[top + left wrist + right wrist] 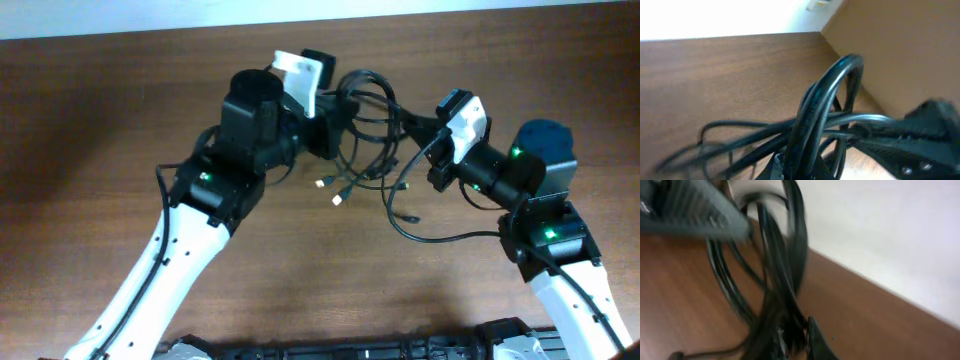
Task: Untangle cables
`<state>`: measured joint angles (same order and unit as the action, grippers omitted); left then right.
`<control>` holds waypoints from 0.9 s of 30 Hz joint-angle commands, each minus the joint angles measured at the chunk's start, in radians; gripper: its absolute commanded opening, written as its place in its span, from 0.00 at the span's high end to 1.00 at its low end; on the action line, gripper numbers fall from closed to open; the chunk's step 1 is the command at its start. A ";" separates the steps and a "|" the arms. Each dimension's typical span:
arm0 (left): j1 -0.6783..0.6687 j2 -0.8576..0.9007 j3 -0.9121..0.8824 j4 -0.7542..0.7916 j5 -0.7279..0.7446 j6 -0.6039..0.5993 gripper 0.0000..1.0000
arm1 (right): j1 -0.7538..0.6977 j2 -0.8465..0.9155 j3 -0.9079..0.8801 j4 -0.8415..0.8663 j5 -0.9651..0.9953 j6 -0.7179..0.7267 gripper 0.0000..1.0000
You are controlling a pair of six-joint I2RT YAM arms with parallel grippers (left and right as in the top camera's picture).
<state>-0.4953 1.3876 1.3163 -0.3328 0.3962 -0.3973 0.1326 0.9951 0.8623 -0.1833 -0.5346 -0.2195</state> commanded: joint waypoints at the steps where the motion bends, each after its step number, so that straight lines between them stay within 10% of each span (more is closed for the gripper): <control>1: 0.092 -0.040 0.011 0.011 -0.022 -0.133 1.00 | -0.012 0.002 0.002 -0.064 0.253 0.046 0.96; 7: 0.110 -0.047 0.011 0.006 0.038 -0.098 1.00 | -0.010 0.005 0.002 -0.112 0.232 0.041 0.96; 12: 0.109 -0.047 0.011 -0.003 0.133 0.155 1.00 | -0.010 0.005 0.002 0.047 -0.062 0.007 0.07; 14: 0.109 -0.047 0.011 -0.005 0.160 0.180 1.00 | -0.010 0.005 0.002 0.111 -0.167 0.007 0.01; 21: 0.014 -0.047 0.011 0.024 0.192 0.182 1.00 | -0.009 0.006 0.002 0.166 -0.259 -0.039 0.10; 25: -0.032 -0.047 0.011 0.072 0.182 0.182 1.00 | -0.009 0.019 0.002 0.137 -0.239 -0.087 0.96; 27: -0.032 -0.047 0.011 0.055 0.101 0.141 1.00 | -0.009 0.018 0.002 0.132 -0.240 -0.087 0.96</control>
<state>-0.5236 1.3685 1.3163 -0.2798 0.5625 -0.2268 0.1211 1.0077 0.8600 -0.0471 -0.7578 -0.2745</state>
